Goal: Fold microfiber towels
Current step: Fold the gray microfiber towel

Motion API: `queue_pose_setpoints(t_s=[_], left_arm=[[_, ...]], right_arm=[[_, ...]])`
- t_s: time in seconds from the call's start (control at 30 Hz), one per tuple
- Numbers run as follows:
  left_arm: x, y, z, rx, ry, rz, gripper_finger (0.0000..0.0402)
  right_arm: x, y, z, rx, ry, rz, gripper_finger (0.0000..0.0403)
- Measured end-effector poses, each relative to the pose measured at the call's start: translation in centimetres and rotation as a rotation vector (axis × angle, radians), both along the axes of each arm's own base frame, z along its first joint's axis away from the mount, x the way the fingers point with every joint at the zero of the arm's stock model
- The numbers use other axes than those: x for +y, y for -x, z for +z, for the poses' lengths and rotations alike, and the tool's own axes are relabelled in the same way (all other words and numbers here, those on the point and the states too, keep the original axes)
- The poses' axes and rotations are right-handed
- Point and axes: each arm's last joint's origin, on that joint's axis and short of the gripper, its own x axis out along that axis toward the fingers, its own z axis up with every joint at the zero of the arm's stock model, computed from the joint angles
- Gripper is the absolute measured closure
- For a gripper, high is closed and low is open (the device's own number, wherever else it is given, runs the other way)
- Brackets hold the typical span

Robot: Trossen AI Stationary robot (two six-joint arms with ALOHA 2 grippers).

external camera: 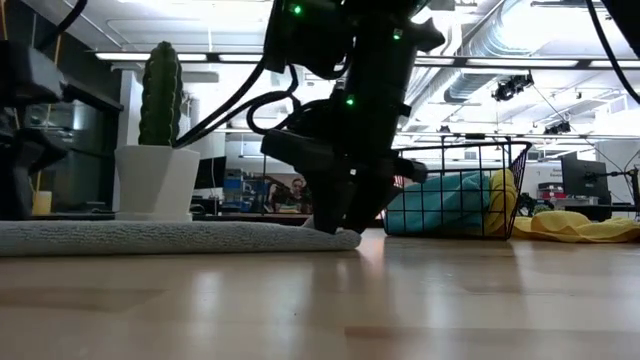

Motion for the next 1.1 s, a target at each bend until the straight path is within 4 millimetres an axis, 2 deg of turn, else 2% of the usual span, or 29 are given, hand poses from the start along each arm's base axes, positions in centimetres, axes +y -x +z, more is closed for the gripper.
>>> queue_pose_setpoints(t_s=[0.17,0.4,0.57,0.73,0.87,1.0,1.1], left_arm=[[-0.2,0.4,-0.3,0.116,0.091,-0.058,0.0259],[-0.4,0.3,0.2,0.131,0.103,-0.066,0.0259],[-0.4,0.3,0.8,0.091,0.089,-0.065,0.0259],[-0.4,0.2,1.0,0.032,0.049,-0.042,0.0259],[-0.6,-0.5,1.4,-0.109,0.012,0.009,0.0259],[-1.0,-1.6,1.9,-0.226,-0.046,-0.036,0.0266],[-1.1,-2.6,1.8,-0.268,-0.069,-0.064,0.0287]], right_arm=[[0.0,0.0,-0.4,0.011,0.009,0.018,0.0271],[-0.1,0.6,-0.5,0.091,0.084,0.082,0.039],[0.2,2.5,-0.4,0.24,0.178,0.061,0.0393],[1.9,4.1,-0.3,0.323,0.244,0.034,0.0398],[3.2,5.2,-0.2,0.37,0.263,0.022,0.04],[4.3,6.2,0.7,0.391,0.238,0.018,0.0402],[5.1,6.4,2.2,0.327,0.219,0.031,0.0402]])
